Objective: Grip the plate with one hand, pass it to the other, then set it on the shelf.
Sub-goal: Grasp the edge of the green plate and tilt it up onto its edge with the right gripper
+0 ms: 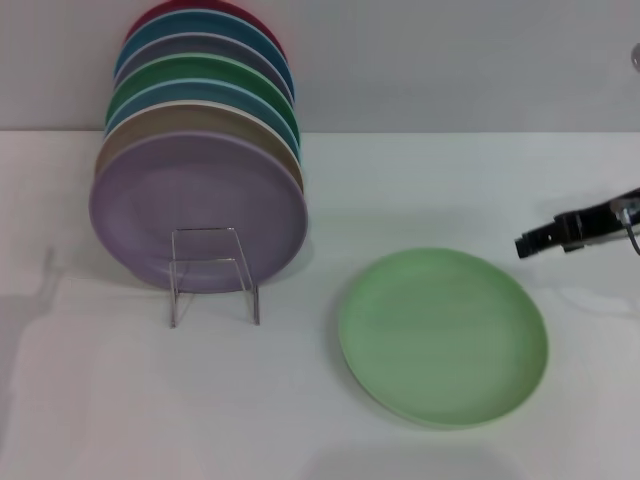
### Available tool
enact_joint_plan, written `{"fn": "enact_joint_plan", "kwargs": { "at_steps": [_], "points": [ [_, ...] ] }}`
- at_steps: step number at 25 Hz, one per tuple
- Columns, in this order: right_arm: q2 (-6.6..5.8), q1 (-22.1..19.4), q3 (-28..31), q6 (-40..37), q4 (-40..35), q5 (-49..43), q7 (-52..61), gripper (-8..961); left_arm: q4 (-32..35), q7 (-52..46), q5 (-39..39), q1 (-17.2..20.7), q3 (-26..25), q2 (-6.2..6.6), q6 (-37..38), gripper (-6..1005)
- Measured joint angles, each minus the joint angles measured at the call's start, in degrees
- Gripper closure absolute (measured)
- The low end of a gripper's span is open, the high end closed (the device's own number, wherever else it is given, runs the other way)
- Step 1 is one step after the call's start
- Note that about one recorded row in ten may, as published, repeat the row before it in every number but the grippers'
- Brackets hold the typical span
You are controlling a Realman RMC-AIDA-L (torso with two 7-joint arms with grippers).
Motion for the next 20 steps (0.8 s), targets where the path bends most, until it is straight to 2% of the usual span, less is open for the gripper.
{"fn": "enact_joint_plan", "kwargs": {
  "at_steps": [1, 8, 20],
  "points": [
    [-0.2, 0.55, 0.29, 0.26, -2.37, -0.72, -0.64, 278, 0.0, -0.01, 0.0, -0.01, -0.02, 0.0, -0.13, 188],
    [-0.25, 0.91, 0.06, 0.09, -6.59, -0.67, -1.45, 277, 0.01, -0.01, 0.01, -0.1, -0.06, 0.0, -0.18, 189],
    [0.15, 1.75, -0.09, -3.09, -13.65, -0.57, -3.49, 303, 0.2, -0.04, 0.02, 0.03, -0.09, 0.09, 0.08, 192]
  ]
}}
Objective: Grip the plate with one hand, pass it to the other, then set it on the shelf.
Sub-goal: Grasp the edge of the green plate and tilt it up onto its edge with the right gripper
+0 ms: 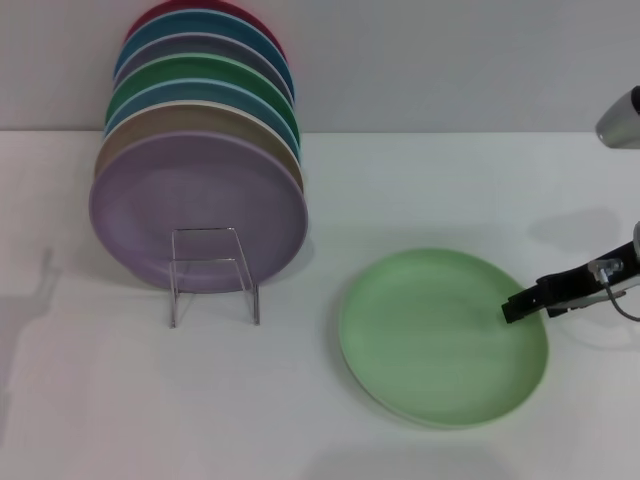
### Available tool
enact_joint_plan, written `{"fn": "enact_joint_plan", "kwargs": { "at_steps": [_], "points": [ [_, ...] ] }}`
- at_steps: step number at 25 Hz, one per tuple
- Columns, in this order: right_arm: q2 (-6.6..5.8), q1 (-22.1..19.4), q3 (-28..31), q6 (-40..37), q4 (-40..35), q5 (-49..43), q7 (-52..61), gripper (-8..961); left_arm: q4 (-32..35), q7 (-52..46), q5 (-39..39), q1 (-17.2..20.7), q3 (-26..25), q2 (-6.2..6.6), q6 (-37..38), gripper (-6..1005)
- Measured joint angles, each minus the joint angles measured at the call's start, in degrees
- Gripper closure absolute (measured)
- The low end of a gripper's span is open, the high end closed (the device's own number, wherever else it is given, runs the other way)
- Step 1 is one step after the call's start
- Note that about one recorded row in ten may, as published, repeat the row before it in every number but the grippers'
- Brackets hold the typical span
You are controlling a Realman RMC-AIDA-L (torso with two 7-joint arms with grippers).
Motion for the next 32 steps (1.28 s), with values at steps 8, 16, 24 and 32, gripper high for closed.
{"fn": "enact_joint_plan", "kwargs": {
  "at_steps": [8, 16, 24, 32],
  "points": [
    [-0.01, 0.61, 0.12, -1.12, -1.85, 0.05, -0.17, 373, 0.11, 0.3, 0.0, -0.01, 0.0, 0.03, 0.06, 193],
    [-0.03, 0.79, 0.24, -1.31, -2.28, -0.45, -0.19, 592, 0.1, 0.24, -0.01, 0.0, -0.09, 0.09, 0.09, 195],
    [-0.03, 1.17, -0.09, -1.51, -3.32, -0.47, -0.19, 853, 0.27, 0.21, -0.01, -0.18, -0.08, 0.09, 0.17, 197],
    [-0.09, 1.36, -0.48, -2.69, -4.04, -0.36, -1.47, 879, 0.34, 0.1, -0.01, -0.04, -0.09, 0.16, 0.17, 198]
  ]
}}
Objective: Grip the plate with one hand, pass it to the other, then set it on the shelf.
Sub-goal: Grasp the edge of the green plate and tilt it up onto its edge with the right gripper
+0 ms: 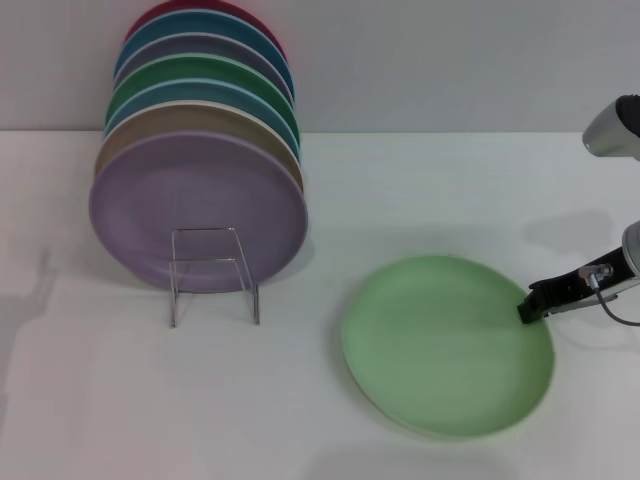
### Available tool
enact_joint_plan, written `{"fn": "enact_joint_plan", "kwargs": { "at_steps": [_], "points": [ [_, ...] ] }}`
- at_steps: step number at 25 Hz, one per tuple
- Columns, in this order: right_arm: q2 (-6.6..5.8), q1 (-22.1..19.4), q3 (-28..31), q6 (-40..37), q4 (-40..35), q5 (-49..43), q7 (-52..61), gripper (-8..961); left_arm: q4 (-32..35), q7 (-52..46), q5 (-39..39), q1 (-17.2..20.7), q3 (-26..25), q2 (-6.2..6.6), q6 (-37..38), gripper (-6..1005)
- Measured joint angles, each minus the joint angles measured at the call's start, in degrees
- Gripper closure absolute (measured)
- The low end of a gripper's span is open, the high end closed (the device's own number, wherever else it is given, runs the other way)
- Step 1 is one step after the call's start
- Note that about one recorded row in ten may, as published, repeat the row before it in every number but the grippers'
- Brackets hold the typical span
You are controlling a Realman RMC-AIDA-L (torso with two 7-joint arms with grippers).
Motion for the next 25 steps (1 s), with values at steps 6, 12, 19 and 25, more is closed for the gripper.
{"fn": "enact_joint_plan", "kwargs": {
  "at_steps": [6, 12, 19, 25],
  "points": [
    [0.3, -0.33, -0.96, -0.43, 1.29, 0.19, -0.19, 921, 0.08, -0.01, 0.0, 0.04, -0.08, 0.01, 0.15, 200],
    [2.1, -3.92, -0.32, -2.29, 10.23, 0.69, -2.25, 933, 0.04, 0.03, 0.0, 0.05, -0.08, 0.02, 0.21, 201],
    [2.59, -9.41, -0.41, -7.25, 21.0, 5.4, -4.95, 934, -0.26, 0.21, 0.15, 0.04, -0.08, 0.02, 0.27, 202],
    [2.67, -10.83, -0.8, -14.74, 21.61, 5.54, -6.74, 935, -0.27, 0.24, 0.32, -0.11, 0.36, -0.13, 0.19, 204]
  ]
}}
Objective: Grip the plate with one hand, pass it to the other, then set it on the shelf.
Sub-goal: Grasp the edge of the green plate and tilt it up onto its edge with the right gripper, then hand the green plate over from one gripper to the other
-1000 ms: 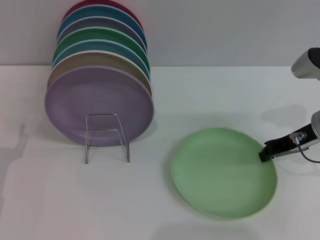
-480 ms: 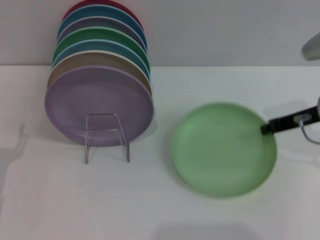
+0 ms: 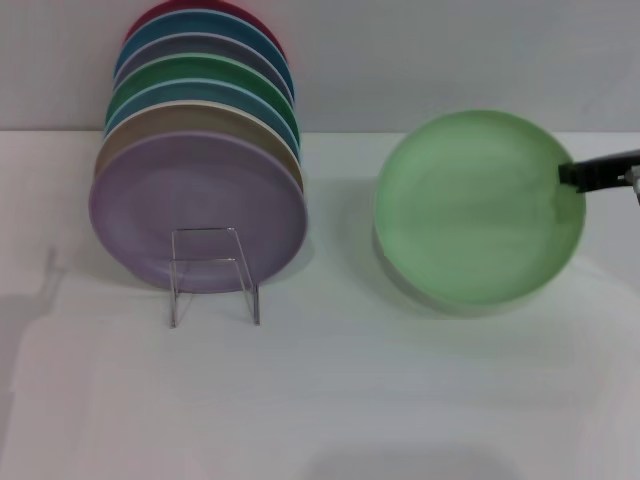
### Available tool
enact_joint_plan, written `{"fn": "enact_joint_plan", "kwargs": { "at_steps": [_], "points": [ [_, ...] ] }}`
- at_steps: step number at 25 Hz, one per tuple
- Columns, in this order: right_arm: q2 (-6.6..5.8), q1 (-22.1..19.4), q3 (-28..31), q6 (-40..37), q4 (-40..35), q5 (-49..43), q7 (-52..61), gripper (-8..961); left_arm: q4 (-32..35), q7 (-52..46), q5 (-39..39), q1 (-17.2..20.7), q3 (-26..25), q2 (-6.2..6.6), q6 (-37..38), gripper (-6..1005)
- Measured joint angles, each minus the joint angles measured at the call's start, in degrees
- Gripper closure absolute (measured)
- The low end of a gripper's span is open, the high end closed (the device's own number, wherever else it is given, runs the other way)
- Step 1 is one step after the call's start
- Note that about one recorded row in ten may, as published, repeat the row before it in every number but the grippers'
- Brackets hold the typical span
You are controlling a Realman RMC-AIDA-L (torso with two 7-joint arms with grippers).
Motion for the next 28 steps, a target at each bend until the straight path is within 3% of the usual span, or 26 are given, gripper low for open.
{"fn": "enact_joint_plan", "kwargs": {
  "at_steps": [5, 9, 17, 22, 23, 24, 28],
  "points": [
    [0.23, -1.17, -3.58, -7.58, -0.92, 1.11, -2.67, 935, -0.13, -0.2, 0.11, -0.03, 0.17, -0.03, -0.05, 205],
    [0.26, -3.25, -11.39, -17.57, -0.38, 1.3, -2.81, 935, -0.04, -0.21, 0.12, -0.12, 0.17, 0.01, -0.15, 206],
    [0.29, -8.38, -21.28, -32.89, 1.68, 1.12, -2.93, 933, 0.14, -0.04, 0.13, -0.46, 0.15, 0.13, -0.37, 207],
    [0.3, -13.1, -29.97, -50.29, 0.81, 0.95, -3.76, 933, 0.42, 0.17, 0.13, -0.5, 0.16, 0.14, -0.49, 208],
    [0.31, -14.51, -33.14, -56.98, -0.29, 0.92, -3.94, 932, 0.51, 0.21, 0.12, -0.49, 0.12, 0.14, -0.57, 208],
    [0.31, -14.51, -33.14, -56.98, -0.29, 0.92, -3.94, 931, 0.53, 0.23, 0.11, -0.49, 0.09, 0.14, -0.6, 209],
    [0.41, -16.48, -38.63, -69.59, -3.92, 1.14, -3.87, 929, 0.57, 0.25, 0.1, -0.48, -0.16, 0.14, -0.68, 210]
  ]
}}
